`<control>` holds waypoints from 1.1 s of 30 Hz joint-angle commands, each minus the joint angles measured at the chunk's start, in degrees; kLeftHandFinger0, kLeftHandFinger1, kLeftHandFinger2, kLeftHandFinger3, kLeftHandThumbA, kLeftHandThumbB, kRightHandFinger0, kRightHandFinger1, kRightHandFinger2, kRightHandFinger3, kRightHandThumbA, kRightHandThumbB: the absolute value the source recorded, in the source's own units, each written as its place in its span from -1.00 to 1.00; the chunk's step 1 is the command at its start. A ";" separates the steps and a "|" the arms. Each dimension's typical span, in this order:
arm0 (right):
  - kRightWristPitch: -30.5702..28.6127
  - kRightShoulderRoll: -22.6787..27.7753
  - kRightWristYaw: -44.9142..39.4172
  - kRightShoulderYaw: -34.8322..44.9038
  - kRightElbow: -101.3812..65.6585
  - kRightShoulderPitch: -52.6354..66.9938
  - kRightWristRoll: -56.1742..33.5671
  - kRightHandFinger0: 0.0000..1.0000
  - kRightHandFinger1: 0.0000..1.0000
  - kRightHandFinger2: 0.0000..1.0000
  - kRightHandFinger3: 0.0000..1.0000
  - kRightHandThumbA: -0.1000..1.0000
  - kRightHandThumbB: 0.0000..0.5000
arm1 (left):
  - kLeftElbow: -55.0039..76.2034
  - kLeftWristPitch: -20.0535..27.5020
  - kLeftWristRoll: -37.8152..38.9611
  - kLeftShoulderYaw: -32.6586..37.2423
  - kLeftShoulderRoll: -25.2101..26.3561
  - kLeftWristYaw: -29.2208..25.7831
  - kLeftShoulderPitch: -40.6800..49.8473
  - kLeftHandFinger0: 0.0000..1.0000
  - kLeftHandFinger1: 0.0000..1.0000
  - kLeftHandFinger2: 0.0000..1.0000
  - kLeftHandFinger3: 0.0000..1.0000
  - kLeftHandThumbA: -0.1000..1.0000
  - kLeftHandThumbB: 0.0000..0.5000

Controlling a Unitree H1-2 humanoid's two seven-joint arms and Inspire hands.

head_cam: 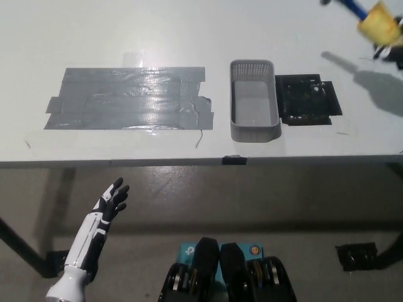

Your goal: The robot picks the hammer with right hand and hits the black area on the desk and places it back.

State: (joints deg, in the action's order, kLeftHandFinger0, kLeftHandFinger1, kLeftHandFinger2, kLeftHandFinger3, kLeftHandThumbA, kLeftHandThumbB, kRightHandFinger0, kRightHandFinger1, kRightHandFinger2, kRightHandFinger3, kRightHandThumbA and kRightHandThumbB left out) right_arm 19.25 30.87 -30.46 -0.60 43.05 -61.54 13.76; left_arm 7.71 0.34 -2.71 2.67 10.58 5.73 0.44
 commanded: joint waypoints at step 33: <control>-0.62 4.73 -10.94 -14.57 0.40 -3.05 -0.16 -1.00 -0.05 0.65 0.66 -1.00 -0.53 | 1.81 0.62 0.34 -0.55 1.81 1.16 -1.57 1.00 1.00 1.00 1.00 1.00 -0.96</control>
State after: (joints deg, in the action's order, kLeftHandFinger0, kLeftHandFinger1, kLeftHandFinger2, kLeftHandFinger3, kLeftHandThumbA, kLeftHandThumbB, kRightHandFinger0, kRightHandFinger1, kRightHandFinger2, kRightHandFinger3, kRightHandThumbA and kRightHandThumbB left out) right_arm 22.42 32.83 -41.43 -15.66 44.61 -60.93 13.62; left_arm 7.71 0.35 -2.68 2.55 11.49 6.02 -0.40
